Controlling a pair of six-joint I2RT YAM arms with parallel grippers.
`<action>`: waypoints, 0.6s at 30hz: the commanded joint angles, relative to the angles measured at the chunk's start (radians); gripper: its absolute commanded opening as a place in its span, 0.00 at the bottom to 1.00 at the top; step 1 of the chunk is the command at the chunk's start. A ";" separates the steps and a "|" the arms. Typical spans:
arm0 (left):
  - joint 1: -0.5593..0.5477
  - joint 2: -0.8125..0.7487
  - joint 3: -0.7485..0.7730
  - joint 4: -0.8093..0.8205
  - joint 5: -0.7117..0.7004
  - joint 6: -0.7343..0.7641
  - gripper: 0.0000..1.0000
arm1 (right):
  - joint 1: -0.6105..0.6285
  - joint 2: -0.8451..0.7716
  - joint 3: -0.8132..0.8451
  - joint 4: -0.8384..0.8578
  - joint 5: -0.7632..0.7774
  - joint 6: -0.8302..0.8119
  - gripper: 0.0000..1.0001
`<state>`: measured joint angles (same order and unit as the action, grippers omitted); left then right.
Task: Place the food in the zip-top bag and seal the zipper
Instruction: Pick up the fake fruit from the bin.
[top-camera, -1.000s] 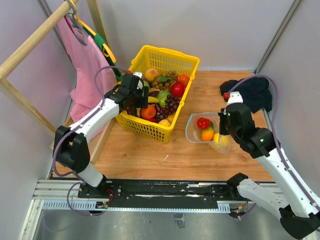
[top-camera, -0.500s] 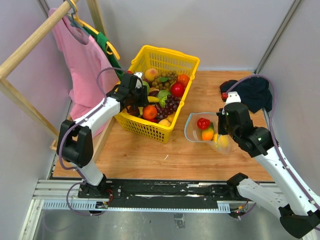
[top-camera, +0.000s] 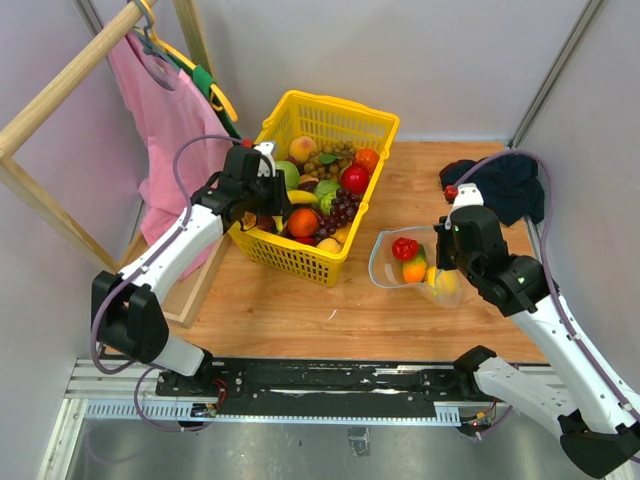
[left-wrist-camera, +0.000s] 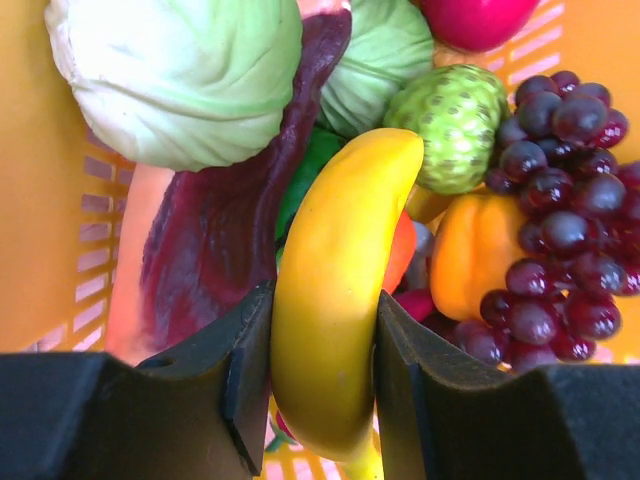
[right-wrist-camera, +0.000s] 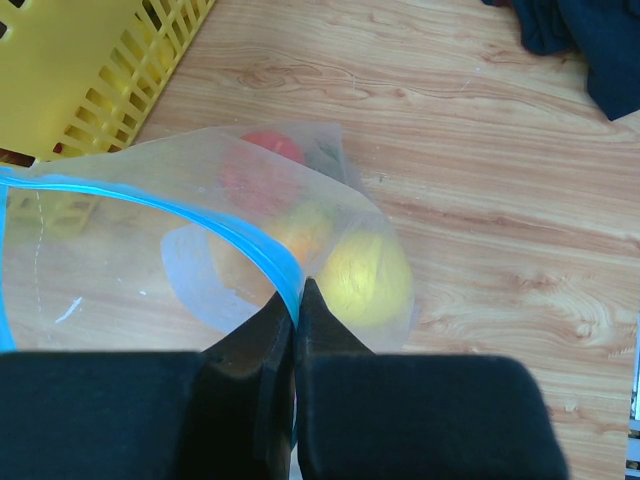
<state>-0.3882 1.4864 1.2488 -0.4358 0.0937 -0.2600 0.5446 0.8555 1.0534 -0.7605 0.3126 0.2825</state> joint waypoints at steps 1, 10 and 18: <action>-0.014 -0.078 0.002 -0.044 0.012 0.001 0.23 | -0.012 -0.016 0.002 0.007 -0.004 0.016 0.00; -0.081 -0.226 0.052 -0.084 -0.006 0.036 0.22 | -0.012 -0.018 0.008 0.005 -0.006 0.023 0.01; -0.186 -0.295 0.086 -0.101 0.021 0.051 0.20 | -0.012 -0.018 0.016 0.006 -0.015 0.030 0.01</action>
<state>-0.5388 1.2240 1.2984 -0.5236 0.0898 -0.2279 0.5446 0.8505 1.0534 -0.7609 0.3054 0.2928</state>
